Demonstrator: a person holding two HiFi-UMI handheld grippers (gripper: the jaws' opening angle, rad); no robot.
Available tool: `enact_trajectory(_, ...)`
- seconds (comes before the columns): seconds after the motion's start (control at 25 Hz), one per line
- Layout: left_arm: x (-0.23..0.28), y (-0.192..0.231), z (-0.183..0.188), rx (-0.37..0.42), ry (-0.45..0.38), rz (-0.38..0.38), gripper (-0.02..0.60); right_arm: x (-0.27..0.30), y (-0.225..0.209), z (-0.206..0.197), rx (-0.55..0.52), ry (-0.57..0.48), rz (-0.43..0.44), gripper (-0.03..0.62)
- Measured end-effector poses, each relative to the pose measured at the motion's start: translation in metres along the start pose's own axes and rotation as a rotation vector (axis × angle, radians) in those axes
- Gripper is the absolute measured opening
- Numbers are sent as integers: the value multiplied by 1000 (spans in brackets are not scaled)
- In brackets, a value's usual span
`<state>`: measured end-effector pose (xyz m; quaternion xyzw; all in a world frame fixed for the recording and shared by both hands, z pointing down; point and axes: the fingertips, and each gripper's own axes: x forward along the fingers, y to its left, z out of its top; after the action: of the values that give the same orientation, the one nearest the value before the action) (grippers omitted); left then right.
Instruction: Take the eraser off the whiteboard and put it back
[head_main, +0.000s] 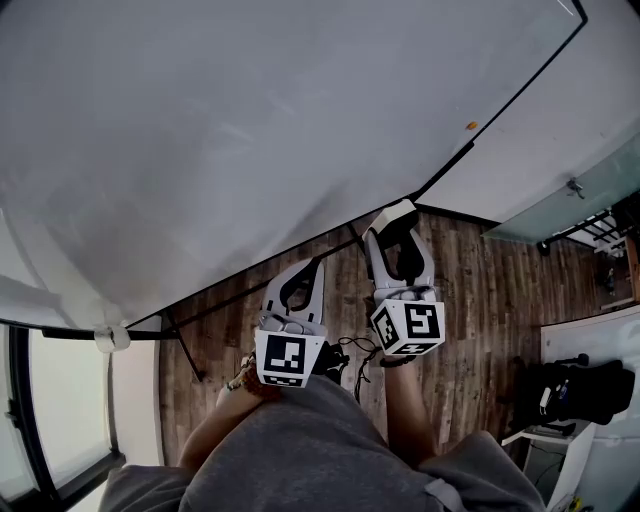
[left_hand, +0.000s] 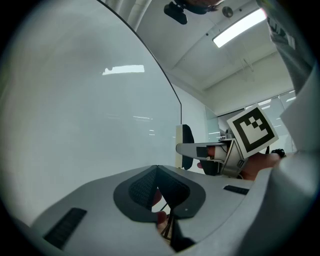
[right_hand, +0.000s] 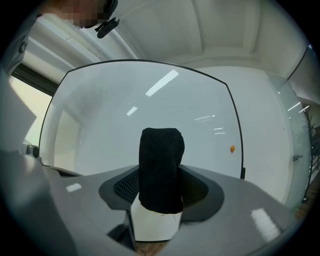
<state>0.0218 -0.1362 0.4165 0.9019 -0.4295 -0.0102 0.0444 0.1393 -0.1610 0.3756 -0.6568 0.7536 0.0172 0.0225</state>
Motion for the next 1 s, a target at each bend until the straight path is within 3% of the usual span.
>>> enact_trajectory(0.56, 35, 14, -1, 17, -14, -90, 8, 31, -4, -5, -18, -17, -54, 235)
enact_trajectory(1.0, 53, 15, 5, 18, -27, -106, 6, 41, -14, 0, -33, -21, -61, 235)
